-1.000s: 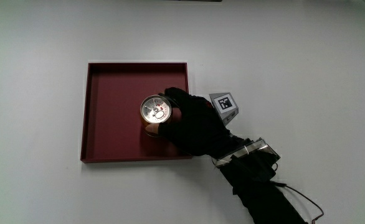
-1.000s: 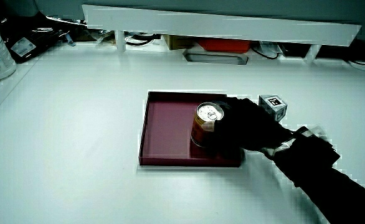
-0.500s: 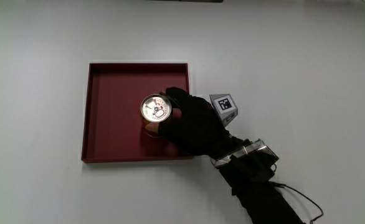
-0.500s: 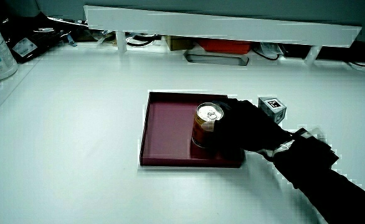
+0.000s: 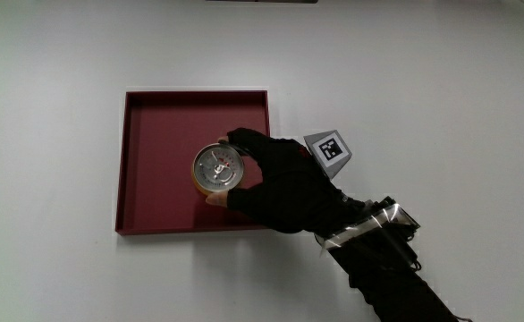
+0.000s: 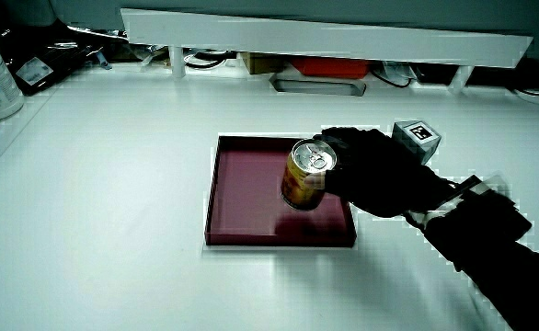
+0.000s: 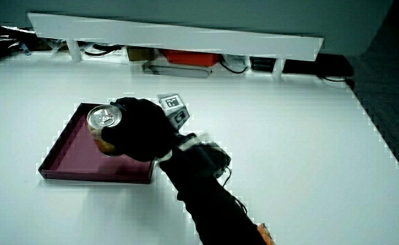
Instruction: Place red bull into plate
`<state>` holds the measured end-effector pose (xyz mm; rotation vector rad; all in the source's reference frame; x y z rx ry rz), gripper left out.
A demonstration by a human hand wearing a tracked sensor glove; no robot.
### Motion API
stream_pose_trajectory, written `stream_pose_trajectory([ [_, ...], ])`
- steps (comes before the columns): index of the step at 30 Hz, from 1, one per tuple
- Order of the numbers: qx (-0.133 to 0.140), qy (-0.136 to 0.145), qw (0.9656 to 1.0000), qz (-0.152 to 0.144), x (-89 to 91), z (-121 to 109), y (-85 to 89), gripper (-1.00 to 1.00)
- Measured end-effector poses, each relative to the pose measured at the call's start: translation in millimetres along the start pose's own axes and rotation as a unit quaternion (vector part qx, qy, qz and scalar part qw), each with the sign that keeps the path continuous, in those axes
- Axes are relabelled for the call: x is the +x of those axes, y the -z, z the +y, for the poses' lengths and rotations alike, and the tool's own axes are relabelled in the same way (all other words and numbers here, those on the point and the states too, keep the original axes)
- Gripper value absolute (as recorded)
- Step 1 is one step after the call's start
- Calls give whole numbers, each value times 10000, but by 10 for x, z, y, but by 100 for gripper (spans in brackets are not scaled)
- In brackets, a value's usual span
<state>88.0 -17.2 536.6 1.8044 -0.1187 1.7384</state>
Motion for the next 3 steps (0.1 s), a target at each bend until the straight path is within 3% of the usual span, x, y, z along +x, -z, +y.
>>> stream_pose_trajectory([
  [3, -96, -6, 9999, 134, -33, -45, -49, -77],
])
